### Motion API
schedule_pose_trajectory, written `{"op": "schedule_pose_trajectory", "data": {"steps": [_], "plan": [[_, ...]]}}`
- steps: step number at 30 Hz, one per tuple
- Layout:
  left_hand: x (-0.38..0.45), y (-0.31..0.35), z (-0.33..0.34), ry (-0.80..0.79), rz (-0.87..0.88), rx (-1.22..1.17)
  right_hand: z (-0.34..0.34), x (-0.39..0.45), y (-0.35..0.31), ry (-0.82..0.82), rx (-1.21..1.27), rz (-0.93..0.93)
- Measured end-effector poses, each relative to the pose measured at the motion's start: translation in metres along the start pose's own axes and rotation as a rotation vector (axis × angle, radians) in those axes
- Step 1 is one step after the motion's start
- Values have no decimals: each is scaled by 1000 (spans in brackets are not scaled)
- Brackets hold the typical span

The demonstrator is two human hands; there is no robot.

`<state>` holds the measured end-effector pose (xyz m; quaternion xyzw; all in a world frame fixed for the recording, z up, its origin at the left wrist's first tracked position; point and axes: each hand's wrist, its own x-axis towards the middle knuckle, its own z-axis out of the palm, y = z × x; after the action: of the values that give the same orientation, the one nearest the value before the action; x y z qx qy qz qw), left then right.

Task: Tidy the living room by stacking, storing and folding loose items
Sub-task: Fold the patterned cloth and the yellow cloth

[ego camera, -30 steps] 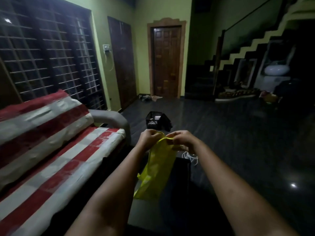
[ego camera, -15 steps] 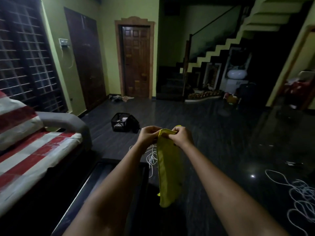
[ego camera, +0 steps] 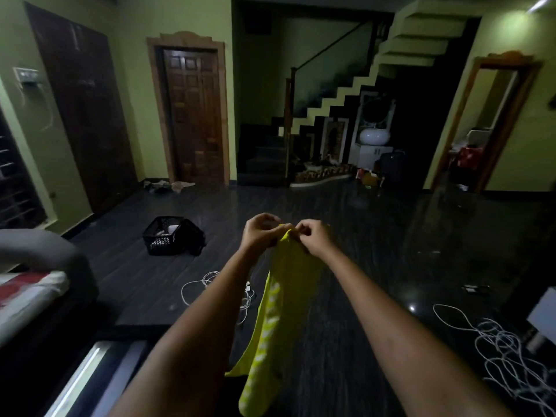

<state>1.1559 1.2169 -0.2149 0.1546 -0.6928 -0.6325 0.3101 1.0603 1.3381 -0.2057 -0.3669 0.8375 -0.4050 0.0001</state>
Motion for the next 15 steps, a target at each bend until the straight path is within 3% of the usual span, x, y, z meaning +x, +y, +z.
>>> {"op": "schedule_pose_trajectory", "data": {"steps": [7, 9, 12, 15], "plan": [[129, -21, 4, -171, -48, -86, 7, 142, 24, 5, -11, 12], [167, -25, 5, -150, 3, -64, 14, 186, 30, 26, 6, 21], [226, -36, 6, -44, 119, 149, 20, 237, 37, 40, 4, 2], [287, -54, -2, 78, 150, 344, 24, 287, 52, -104, -249, -27]]}}
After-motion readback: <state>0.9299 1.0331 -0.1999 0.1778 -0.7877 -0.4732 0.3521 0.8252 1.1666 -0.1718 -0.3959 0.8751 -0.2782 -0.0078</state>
